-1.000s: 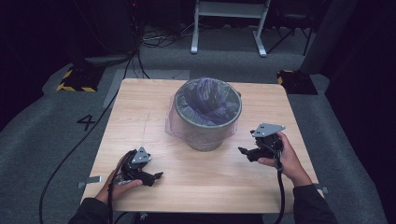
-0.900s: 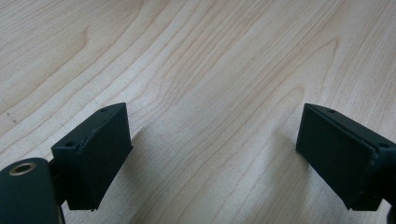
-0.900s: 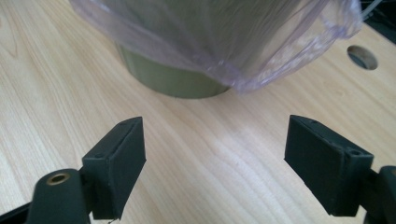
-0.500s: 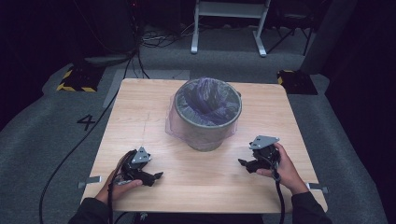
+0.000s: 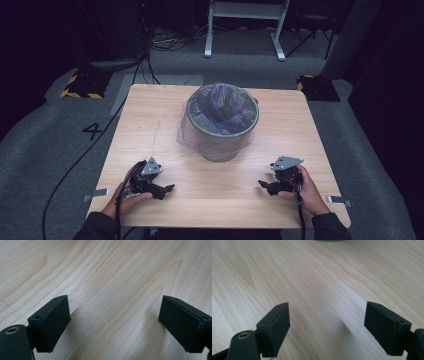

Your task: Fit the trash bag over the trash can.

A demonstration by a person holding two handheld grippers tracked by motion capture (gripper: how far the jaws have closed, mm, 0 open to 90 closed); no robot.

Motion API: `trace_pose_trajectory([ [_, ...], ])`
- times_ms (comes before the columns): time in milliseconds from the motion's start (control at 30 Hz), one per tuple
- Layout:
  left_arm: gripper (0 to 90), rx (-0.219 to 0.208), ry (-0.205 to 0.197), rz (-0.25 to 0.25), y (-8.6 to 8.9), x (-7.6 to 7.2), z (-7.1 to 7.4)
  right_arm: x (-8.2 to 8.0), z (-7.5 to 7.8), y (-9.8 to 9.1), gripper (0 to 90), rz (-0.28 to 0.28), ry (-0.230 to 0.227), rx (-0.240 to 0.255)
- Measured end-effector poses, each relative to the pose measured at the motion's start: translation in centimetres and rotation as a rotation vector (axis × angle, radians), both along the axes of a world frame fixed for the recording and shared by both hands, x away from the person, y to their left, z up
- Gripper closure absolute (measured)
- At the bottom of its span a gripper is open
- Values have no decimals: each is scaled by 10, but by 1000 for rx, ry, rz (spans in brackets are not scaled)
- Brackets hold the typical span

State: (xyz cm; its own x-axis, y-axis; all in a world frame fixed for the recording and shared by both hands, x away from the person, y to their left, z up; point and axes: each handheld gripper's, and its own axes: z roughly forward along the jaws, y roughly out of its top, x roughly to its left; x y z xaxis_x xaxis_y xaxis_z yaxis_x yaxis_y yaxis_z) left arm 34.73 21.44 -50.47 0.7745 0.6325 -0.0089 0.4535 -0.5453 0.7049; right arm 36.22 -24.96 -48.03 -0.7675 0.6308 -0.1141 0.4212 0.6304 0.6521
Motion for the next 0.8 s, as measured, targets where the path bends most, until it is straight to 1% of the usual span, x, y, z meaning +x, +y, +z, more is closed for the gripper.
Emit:
trace_pose_trajectory([
  [100, 100, 0, 0, 0, 0, 0, 0, -3, -6, -4, 210, -13, 0, 10],
  [200, 100, 0, 0, 1, 0, 0, 0, -7, -11, -7, 217, -36, -5, 11],
  [333, 100, -1, 0, 1, 0, -1, 0, -12, -15, -16, 208, -68, -12, 58],
  [533, 101, 0, -1, 3, 0, -1, 0, -17, -24, -35, 187, -125, -2, 166],
  [633, 100, 1, 0, 3, 0, -1, 0, -21, -24, -41, 186, -146, -5, 165],
  [800, 96, 0, 1, 3, 0, -1, 0, -23, -24, -44, 185, -149, -5, 164],
])
